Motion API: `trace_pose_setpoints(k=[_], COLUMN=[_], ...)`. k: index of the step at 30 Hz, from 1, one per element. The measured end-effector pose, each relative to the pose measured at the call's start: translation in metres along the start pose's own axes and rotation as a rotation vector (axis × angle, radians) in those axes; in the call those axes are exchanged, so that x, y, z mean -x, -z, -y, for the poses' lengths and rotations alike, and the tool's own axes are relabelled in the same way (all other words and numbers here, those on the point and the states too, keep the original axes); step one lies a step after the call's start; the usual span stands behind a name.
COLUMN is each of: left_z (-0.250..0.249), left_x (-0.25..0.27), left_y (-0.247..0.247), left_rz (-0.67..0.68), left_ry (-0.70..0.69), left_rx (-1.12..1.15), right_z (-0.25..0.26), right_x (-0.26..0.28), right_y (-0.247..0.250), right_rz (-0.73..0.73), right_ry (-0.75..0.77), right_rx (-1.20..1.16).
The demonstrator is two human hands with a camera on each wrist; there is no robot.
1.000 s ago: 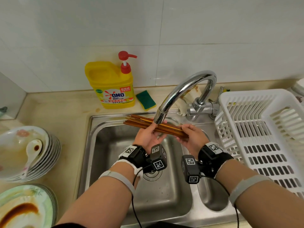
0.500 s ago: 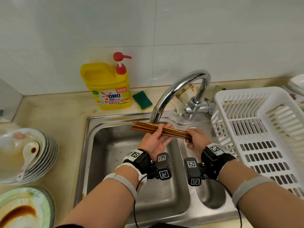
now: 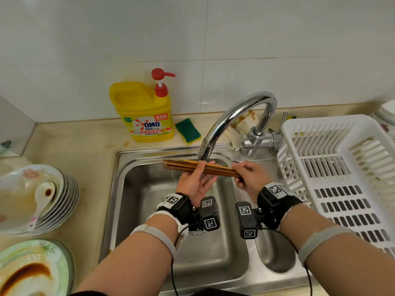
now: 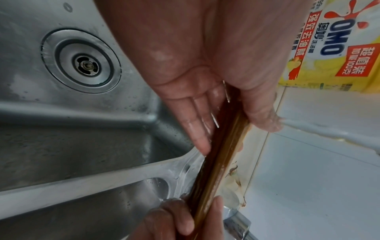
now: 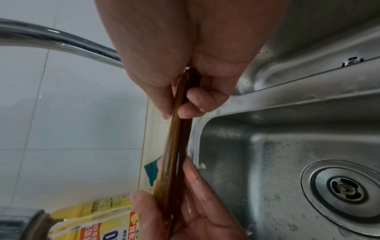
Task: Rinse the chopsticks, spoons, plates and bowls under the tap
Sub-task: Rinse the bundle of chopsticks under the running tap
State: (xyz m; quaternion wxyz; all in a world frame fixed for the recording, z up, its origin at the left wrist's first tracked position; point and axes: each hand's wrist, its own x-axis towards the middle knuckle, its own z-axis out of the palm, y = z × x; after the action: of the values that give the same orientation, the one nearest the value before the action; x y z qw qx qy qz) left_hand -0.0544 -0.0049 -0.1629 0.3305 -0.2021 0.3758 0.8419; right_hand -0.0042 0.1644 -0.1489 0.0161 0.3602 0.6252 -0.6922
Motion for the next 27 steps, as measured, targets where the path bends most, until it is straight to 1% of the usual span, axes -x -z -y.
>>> trace_pose_setpoints(k=[4, 8, 12, 19, 24, 27], left_z=[-0.006, -0.014, -0.025, -0.042, -0.053, -0.057], left_x=[0.0, 0.0, 0.002, 0.01, 0.013, 0.015], left_y=[0.005, 0.013, 0.025, 0.039, 0.05, 0.053], left_rz=[-0.006, -0.016, -0.058, -0.096, -0.137, -0.169], left_ry=[-0.004, -0.031, -0.058, -0.158, -0.237, -0.268], left_rx=[0.012, 0.02, 0.03, -0.02, -0.108, -0.128], right_z=[0.004, 0.007, 0.005, 0.005, 0.004, 0.005], right_x=[0.002, 0.003, 0.003, 0.006, 0.007, 0.008], right_y=[-0.009, -0.017, -0.026, -0.047, -0.062, -0.068], right_rz=[0.014, 0.063, 0.1, 0.162, 0.217, 0.224], right_ry=[-0.01, -0.06, -0.118, -0.14, -0.154, -0.164], right_rx=[-0.022, -0.126, -0.167, -0.187, -0.182, -0.213])
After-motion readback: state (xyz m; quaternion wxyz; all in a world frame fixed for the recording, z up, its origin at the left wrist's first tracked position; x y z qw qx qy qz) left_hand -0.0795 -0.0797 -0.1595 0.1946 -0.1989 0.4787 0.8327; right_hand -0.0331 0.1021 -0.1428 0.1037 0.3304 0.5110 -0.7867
